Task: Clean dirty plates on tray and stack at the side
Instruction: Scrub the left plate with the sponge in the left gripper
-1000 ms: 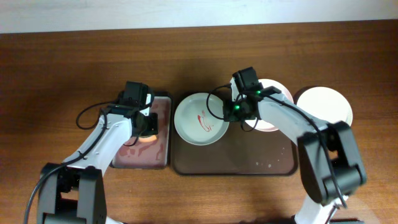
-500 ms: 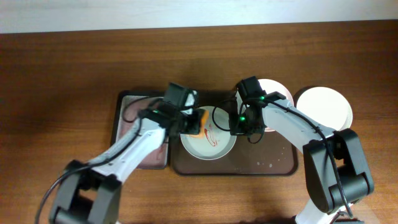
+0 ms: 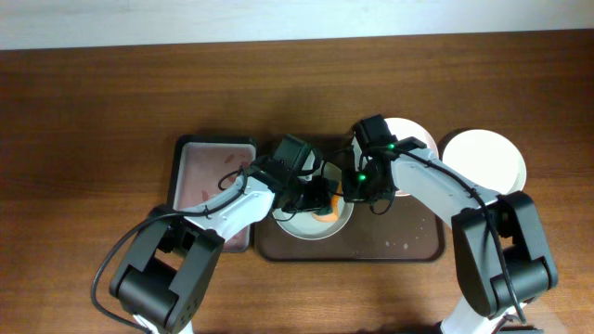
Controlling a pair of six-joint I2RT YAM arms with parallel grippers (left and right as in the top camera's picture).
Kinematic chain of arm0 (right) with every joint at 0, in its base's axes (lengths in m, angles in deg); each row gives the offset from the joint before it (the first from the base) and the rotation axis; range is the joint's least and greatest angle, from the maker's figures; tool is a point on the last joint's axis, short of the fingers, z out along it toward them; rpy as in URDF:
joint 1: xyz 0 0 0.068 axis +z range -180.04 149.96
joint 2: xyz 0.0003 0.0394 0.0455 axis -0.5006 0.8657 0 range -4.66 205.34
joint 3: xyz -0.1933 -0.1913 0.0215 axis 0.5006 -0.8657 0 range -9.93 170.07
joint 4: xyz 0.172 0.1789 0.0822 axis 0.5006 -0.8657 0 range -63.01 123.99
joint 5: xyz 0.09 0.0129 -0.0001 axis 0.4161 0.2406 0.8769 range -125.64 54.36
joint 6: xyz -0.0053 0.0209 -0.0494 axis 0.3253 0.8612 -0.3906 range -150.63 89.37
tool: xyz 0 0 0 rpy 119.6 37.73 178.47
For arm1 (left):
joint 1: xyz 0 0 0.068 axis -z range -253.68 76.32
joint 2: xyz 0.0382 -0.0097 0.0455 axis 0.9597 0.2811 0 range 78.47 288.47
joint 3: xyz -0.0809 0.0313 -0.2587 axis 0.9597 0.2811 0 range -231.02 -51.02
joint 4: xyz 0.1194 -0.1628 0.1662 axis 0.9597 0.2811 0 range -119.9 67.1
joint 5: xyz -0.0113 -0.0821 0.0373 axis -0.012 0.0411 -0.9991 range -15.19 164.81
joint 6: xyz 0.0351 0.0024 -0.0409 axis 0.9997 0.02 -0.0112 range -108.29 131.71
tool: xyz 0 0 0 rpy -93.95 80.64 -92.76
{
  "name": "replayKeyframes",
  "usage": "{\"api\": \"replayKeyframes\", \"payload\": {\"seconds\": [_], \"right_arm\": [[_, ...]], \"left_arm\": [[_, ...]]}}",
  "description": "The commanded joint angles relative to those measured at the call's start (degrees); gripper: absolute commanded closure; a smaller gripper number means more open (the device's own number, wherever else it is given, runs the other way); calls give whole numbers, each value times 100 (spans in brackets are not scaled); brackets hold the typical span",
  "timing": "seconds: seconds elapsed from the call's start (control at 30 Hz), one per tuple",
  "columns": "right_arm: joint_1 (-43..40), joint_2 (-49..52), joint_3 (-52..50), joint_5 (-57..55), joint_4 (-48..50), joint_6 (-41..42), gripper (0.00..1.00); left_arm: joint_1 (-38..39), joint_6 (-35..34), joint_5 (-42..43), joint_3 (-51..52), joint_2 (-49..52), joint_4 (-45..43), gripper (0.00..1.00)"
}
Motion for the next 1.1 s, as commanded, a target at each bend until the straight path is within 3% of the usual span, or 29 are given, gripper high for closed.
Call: {"api": "replayKeyframes", "payload": {"seconds": [0.0,0.3,0.47,0.53,0.6,0.67,0.77,0.87,0.97,1.07], "right_arm": [[26,55,-33,-44,17,-31,96],[26,52,-33,-44,13,-31,96],[26,52,-33,-46,13,-31,96],[26,52,-33,-52,13,-31,96],[26,55,-33,-173,-11,-26,96],[2,52,-33,-192,-26,640,96],[42,55,-83,232,55,2155,96],[203,55,-85,431,83,2472,96],[275,55,-85,431,129,2524,96],[289,55,-85,431,127,2520,96]], "left_arm": [[72,-79,-87,-33,105,101,100],[15,129,-3001,-37,87,326,100],[-151,162,-3163,-37,-136,570,100],[-225,120,-2907,-37,-398,782,100],[-249,-396,-2138,-37,-612,1132,100],[-243,-466,-1329,-35,-614,1351,100],[-210,-446,-1370,-33,-614,1471,100],[-98,-647,-1261,-33,-614,1475,100],[140,-1611,-1419,-33,-599,1377,100],[345,-1727,-1440,-31,-511,955,100]]}}
